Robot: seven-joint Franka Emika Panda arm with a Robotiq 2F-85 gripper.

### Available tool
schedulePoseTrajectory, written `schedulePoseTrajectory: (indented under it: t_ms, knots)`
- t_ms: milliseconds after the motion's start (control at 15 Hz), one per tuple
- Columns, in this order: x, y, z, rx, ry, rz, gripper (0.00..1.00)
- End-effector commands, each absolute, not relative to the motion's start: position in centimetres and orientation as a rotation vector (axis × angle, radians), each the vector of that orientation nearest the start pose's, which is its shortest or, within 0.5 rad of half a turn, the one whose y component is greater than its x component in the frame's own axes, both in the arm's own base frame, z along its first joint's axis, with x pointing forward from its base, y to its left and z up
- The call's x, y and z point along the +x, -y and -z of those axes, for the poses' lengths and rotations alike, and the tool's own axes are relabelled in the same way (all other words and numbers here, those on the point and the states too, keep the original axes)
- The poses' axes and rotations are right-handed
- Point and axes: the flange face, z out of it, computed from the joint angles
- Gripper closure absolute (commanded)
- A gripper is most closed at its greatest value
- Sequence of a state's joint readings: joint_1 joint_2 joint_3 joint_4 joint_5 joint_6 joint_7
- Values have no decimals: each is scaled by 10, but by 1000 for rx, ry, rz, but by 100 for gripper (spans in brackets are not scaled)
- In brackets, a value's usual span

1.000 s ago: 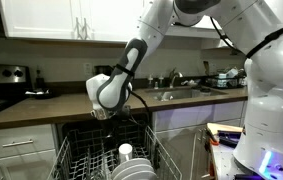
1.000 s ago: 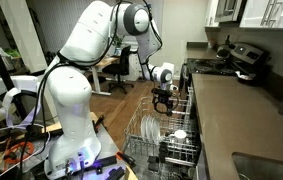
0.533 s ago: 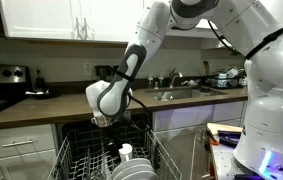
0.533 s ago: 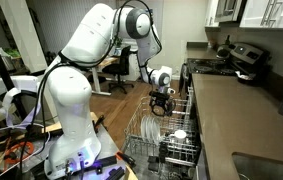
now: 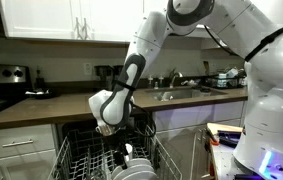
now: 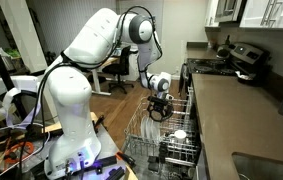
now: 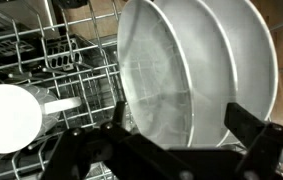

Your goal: Place the white plate on the countertop

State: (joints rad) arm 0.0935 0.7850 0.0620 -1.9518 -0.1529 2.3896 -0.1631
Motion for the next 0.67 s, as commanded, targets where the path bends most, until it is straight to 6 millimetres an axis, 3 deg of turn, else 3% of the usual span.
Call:
schedulePoseTrajectory:
  t_ms: [0,200,267,400,600]
  knots:
    - [551,-79,-41,-3060,677,-592,0]
    - [551,-72,-37,-3067,678,-624,2]
    - [551,-71,-35,-3066,677,-634,25]
    - [552,-69,-30,-3063,683,-661,31]
    - [554,-72,-26,-3057,725,-706,51]
